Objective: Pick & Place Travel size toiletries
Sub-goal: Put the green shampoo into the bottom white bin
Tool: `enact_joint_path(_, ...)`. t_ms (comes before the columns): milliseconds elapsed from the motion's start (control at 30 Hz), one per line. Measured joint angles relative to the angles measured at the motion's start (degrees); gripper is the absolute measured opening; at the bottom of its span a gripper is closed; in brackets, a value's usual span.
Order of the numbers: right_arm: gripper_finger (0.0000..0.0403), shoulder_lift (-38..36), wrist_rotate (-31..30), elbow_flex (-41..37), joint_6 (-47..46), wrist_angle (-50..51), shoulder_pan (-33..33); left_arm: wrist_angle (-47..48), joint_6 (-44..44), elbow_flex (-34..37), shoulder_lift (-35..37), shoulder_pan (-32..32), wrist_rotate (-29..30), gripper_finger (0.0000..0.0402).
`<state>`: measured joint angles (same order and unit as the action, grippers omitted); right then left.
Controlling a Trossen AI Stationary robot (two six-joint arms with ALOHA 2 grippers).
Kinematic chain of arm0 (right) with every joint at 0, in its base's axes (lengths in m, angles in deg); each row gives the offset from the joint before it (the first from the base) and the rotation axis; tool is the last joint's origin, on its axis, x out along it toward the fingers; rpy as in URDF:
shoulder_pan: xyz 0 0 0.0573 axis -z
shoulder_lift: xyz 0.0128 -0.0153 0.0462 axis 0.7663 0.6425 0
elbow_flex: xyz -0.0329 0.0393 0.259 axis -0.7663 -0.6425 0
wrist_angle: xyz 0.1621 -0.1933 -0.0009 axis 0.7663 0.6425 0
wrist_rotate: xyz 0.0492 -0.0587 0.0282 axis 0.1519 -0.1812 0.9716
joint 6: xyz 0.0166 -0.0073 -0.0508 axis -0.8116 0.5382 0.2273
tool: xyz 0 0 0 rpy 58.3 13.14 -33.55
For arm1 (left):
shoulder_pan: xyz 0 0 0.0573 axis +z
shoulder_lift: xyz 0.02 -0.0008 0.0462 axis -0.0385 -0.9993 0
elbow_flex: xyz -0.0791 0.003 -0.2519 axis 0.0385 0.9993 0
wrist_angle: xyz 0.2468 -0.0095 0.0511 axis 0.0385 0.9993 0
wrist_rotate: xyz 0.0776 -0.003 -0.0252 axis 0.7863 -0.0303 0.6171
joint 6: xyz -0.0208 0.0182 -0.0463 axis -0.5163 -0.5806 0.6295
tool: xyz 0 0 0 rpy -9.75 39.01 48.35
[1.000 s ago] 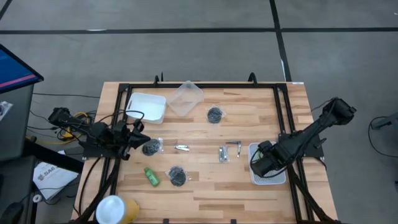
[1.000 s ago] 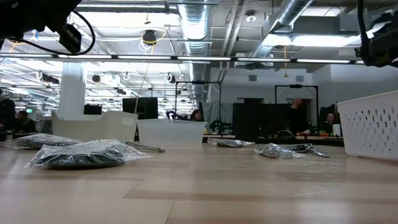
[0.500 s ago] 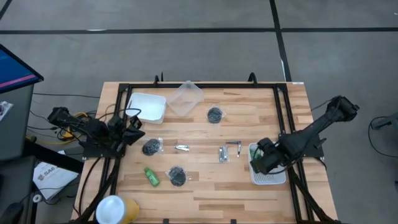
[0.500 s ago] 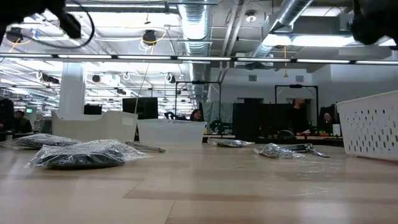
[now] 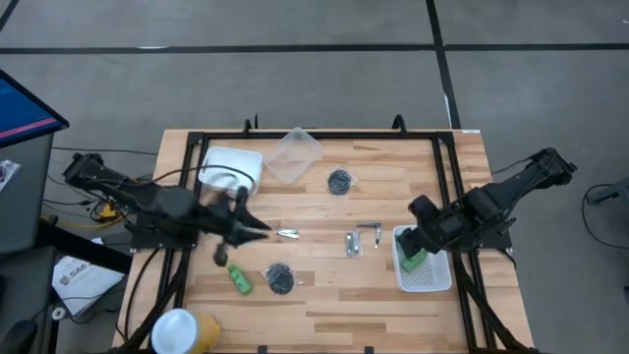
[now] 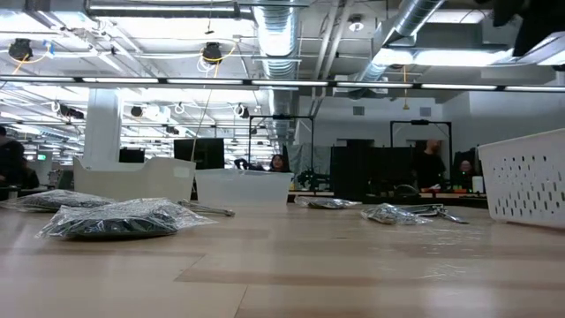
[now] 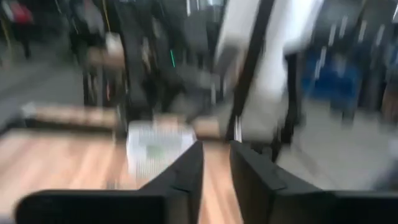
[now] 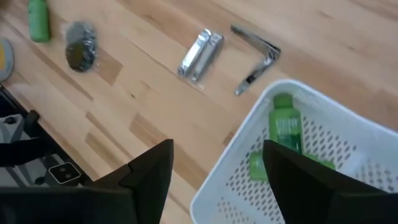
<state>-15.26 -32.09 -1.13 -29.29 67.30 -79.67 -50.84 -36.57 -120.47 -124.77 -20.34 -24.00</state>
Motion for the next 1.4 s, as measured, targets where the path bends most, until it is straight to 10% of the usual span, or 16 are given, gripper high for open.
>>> enact_joint_path(200,0.024,0.12,0.6,0.0,5.43,0.01,2.05,21.35,0.53,-5.25,-8.26,0.0,-8.99,0.0174)
enact_joint_path(467,0.024,0.14,1.01,0.0,7.87,-0.14,2.32,25.39,0.09,-0.04,-13.01,-4.63,-17.78,0.0247)
enact_joint_path(1400,0.024,0.14,1.43,0.0,6.14,-2.0,2.03,11.73,-11.13,24.49,-13.54,-11.34,-17.28,0.0269)
